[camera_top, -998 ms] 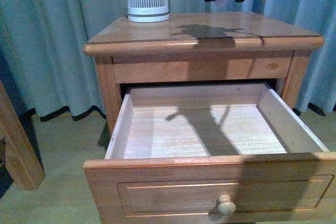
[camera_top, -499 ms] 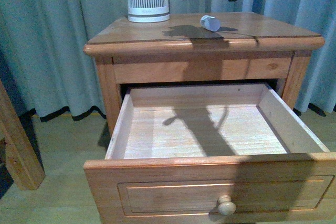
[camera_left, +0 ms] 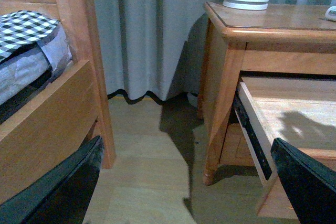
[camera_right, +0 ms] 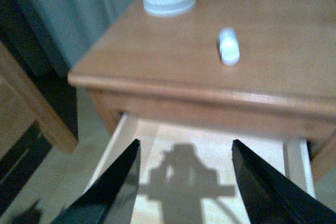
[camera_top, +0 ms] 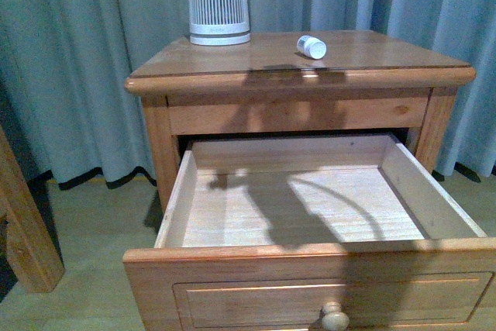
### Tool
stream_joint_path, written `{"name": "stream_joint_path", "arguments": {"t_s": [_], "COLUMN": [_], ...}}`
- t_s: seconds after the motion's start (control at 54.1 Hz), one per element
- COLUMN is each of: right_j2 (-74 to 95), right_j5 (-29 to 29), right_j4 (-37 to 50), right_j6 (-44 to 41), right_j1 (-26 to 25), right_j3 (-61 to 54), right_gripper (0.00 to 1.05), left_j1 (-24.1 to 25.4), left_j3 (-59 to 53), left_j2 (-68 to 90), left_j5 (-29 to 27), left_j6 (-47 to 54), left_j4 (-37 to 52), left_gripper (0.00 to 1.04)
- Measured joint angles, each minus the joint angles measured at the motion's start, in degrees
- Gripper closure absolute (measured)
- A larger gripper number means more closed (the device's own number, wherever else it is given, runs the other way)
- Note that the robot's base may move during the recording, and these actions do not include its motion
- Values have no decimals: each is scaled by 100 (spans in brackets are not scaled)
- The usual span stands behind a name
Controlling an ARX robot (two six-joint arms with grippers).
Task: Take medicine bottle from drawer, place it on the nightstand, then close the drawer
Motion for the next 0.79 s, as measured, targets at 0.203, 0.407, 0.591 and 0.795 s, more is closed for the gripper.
{"name": "stream_joint_path", "arguments": {"t_s": [0.203,0.407,0.591,0.795], "right_j2": [-905,92,1784,3560], "right_j5": [295,616,686,546], "right_j4": [90,1906,3840,5241], "right_j6": [654,505,-94,-1143], "right_j1": [446,505,81,-424], "right_j3": [-2247,-3611,-3593,-2795], "right_gripper": [87,101,101,101], "left_j1": [0,0,0,0], "left_j3": [0,0,0,0], "left_j2": [0,0,0,0], "left_j5": [0,0,0,-2], "left_j6": [0,0,0,0], "left_j4": [0,0,0,0], "left_gripper": [6,6,6,6]}}
